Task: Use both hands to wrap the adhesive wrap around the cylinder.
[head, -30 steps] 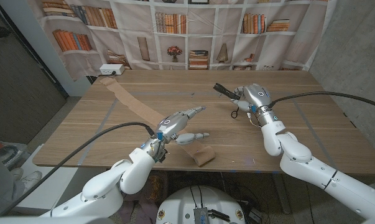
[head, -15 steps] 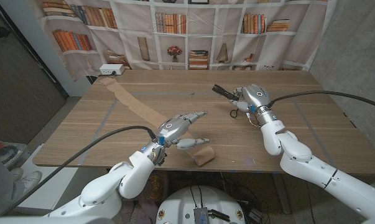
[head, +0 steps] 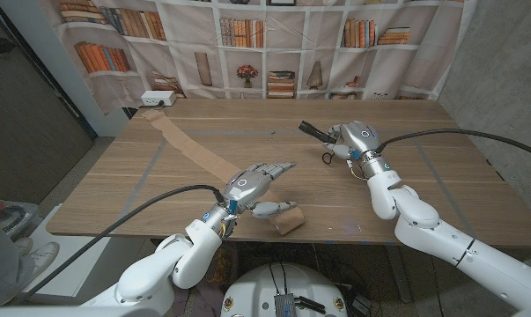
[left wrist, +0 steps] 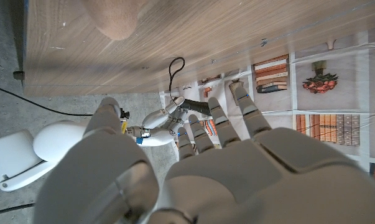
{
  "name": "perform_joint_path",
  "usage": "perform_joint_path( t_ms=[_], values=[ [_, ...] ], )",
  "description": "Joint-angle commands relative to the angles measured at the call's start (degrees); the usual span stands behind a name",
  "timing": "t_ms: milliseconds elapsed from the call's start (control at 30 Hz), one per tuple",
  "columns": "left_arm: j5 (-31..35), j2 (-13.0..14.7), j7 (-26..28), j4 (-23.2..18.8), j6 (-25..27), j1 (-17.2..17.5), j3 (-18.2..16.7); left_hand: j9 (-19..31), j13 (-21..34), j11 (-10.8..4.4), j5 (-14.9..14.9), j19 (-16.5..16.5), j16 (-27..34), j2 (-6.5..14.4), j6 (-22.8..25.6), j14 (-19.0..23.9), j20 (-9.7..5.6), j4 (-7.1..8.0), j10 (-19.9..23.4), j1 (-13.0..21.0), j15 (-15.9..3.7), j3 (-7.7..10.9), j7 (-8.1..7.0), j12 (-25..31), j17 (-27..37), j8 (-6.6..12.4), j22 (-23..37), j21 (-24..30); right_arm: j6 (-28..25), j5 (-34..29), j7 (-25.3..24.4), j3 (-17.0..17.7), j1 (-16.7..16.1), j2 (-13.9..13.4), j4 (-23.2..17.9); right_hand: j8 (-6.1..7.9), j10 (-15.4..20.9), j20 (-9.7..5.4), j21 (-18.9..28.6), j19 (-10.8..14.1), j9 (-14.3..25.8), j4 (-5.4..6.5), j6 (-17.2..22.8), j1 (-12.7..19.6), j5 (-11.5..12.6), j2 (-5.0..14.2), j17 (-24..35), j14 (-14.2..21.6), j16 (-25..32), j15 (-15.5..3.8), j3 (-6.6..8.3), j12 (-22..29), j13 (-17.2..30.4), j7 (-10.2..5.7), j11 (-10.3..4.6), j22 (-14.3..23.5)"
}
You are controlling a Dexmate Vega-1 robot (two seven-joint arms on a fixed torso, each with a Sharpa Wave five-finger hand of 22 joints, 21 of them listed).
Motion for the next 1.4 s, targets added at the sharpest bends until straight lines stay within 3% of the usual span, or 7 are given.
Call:
perform_joint_path(
  t_ms=[33,367,633,1133,1267,1300,1400],
  values=[
    [5.16,-1.20,-0.76,1.43,2.38,0.24,1.52,0.17,0.20,-0.95,0.32,0.61,-0.14,-0.28,0.60,0.60,-1.56,-0.28,0.65,0.32,-7.83,-0.27,0.16,0.17,0.01,0.46,0.18,0.49,-0.56,0.46,-0.10,-0.32,-0.02,0.79,0.45,0.16,2.23,-9.19,0.52,-0.13,0.27,0.22,2.10,6.40,0.35,6.98,0.23,-0.17,-0.14,-4.76,0.37,0.08,0.06,-1.81,-1.72,0.04],
    [7.27,-2.22,-1.61,2.28,4.06,0.21,2.54,0.17,0.20,-1.27,0.52,0.78,-1.00,0.00,2.50,-0.08,-3.11,-0.98,2.28,2.11,-8.53,0.14,0.20,0.53,-0.64,1.31,0.10,0.36,-0.53,0.45,0.17,-0.44,-0.02,0.31,0.25,0.12,2.26,-9.20,0.69,-0.22,0.40,0.25,2.18,6.39,0.35,6.98,0.33,-0.13,-0.24,-4.76,0.36,0.00,0.16,-1.80,-1.71,-0.22],
    [9.99,-2.95,-2.17,3.19,4.66,-0.44,4.25,0.16,0.25,-1.33,0.50,0.48,-1.25,0.82,2.90,-0.12,-2.86,-1.34,2.29,3.51,-7.72,0.80,-0.03,0.36,-0.90,1.47,0.08,0.14,-0.41,0.56,0.08,-0.33,-0.22,0.01,0.05,0.05,2.24,-9.17,0.77,-0.26,0.42,0.29,2.24,6.36,0.35,7.01,0.41,-0.12,-0.32,-4.76,0.37,-0.12,0.16,-1.80,-1.71,-0.43],
    [10.87,-1.75,-4.76,2.80,2.79,-1.21,5.00,0.10,0.49,-1.44,0.16,0.17,-1.02,-0.93,4.33,0.99,-2.92,-1.78,4.39,4.01,-7.93,0.02,-0.26,0.93,-0.95,1.98,0.05,-0.18,-0.27,0.79,0.18,-0.10,-0.60,-0.42,-0.20,-0.12,2.32,-9.20,1.06,-0.32,0.46,0.29,2.30,6.37,0.34,7.00,0.56,-0.03,-0.46,-4.76,0.36,-0.26,0.27,-1.81,-1.71,-0.81],
    [13.52,-1.14,-7.10,2.06,3.17,-1.43,5.57,0.09,0.53,-1.48,0.19,-0.02,-1.05,-0.98,4.32,0.97,-2.82,-1.89,4.56,4.30,-7.94,0.06,-0.32,0.95,-0.95,1.97,0.05,-0.28,-0.18,0.94,0.31,0.01,-0.81,-0.66,-0.30,-0.17,2.29,-9.19,1.11,-0.34,0.47,0.30,2.30,6.35,0.33,7.00,0.60,-0.01,-0.50,-4.76,0.36,-0.31,0.28,-1.81,-1.71,-0.91],
    [17.53,-1.15,-7.97,1.79,4.16,-1.54,6.44,0.09,0.54,-1.50,0.20,-0.12,-1.06,-0.97,4.31,0.98,-2.68,-1.92,4.58,4.39,-7.92,0.08,-0.36,0.95,-0.95,1.97,0.05,-0.33,-0.20,0.92,0.33,0.01,-0.83,-0.68,-0.30,-0.17,2.31,-9.19,1.10,-0.35,0.48,0.31,2.29,6.35,0.34,7.03,0.60,-0.01,-0.50,-4.76,0.38,-0.30,0.29,-1.81,-1.71,-0.94],
    [15.68,-1.34,-6.59,1.92,3.17,-1.02,5.96,0.09,0.61,-1.53,0.26,-0.18,-1.08,-0.83,4.93,0.93,-2.58,-2.02,5.26,4.89,-7.84,0.24,-0.59,1.14,-0.90,2.21,0.05,-0.39,-0.14,0.99,0.39,0.08,-0.92,-0.79,-0.36,-0.21,2.40,-9.18,1.14,-0.36,0.50,0.32,2.28,6.34,0.34,7.03,0.63,0.00,-0.53,-4.76,0.38,-0.29,0.33,-1.81,-1.71,-1.01]
  ],
)
